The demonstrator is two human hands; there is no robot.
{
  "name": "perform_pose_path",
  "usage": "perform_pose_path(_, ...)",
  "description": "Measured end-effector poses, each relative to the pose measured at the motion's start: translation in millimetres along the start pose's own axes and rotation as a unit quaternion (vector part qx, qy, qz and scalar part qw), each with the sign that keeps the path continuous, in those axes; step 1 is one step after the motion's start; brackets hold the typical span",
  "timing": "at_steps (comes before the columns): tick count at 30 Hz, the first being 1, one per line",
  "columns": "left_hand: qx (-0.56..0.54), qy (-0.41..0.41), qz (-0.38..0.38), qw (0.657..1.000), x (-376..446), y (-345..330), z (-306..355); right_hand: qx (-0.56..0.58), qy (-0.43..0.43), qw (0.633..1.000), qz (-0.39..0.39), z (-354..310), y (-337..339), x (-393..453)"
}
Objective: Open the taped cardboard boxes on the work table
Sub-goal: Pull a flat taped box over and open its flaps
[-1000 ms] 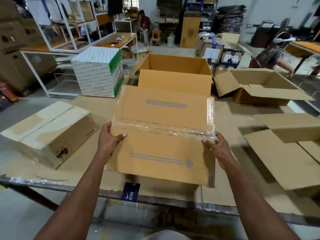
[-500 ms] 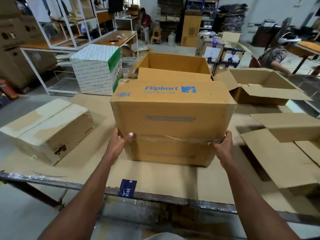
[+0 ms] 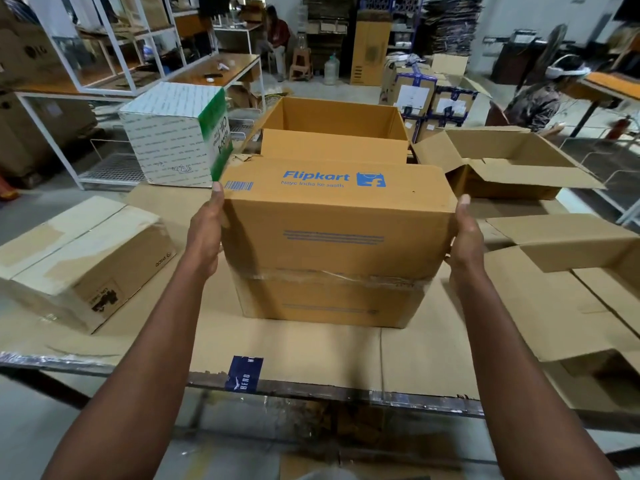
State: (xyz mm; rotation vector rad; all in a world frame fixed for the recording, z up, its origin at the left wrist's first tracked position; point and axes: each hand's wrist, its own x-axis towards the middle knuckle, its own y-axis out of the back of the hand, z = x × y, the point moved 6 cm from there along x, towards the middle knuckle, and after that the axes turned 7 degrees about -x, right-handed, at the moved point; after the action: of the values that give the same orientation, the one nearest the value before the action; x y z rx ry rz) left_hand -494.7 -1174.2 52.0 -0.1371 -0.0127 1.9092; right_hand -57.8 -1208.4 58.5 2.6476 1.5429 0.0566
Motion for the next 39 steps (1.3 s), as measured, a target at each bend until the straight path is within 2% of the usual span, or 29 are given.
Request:
perform_pose_path(2, -0.013, 0.035, 0.008, 0.999, -0.8, -1.8, 1.3, -0.017, -0.034, 0.999, -0.002, 0.4, -0.8, 3.8)
perform_pose_path(6, -0.013, 0.033, 0.037, 0.999, -3.2, -0.3, 1.8, -0.045, -0.080, 0.996, 0.017, 7.2, -0.3, 2.2)
perform_pose_path(12, -0.030, 0.016, 0.047, 0.998, -13.3, -0.3, 4.4, -0.042, -0.057, 0.997, 0.037, 2.7, 1.4, -8.0)
perform_pose_path(17, -0.044, -0.035, 0.051, 0.997, -25.5, 5.8, -0.9, -0.003, -0.031, 1.000, 0.000, 9.2, 3.9, -17.0)
perform_pose_path(22, -0.101, -0.072, 0.011, 0.992, -38.4, 16.5, -45.0, 0.052, -0.007, 0.998, -0.035, 47.8, 17.1, -22.5)
perform_pose_path(27, -0.067, -0.063, 0.021, 0.996, -67.1, 32.6, -108.1, 0.098, -0.065, 0.993, -0.005, 118.6, 36.8, -42.0)
perform_pose_path(30, 0.012, -0.035, 0.037, 0.999, -79.1, 46.2, -139.1, 0.054, -0.108, 0.993, -0.004, 153.5, 40.0, -61.6)
perform_pose_path(33, 0.049, 0.028, 0.036, 0.998, -88.1, 51.7, -162.4, 0.000, -0.149, 0.989, -0.012, 184.9, 39.9, -77.3)
perform_pose_path(36, 0.079, 0.082, 0.024, 0.993, -94.7, 51.5, -177.1, -0.042, -0.182, 0.982, -0.027, 212.1, 39.5, -83.4)
perform_pose_path(39, 0.122, 0.166, -0.019, 0.978, -99.0, 50.2, -195.3, -0.076, -0.215, 0.973, -0.032, 228.1, 40.9, -84.5)
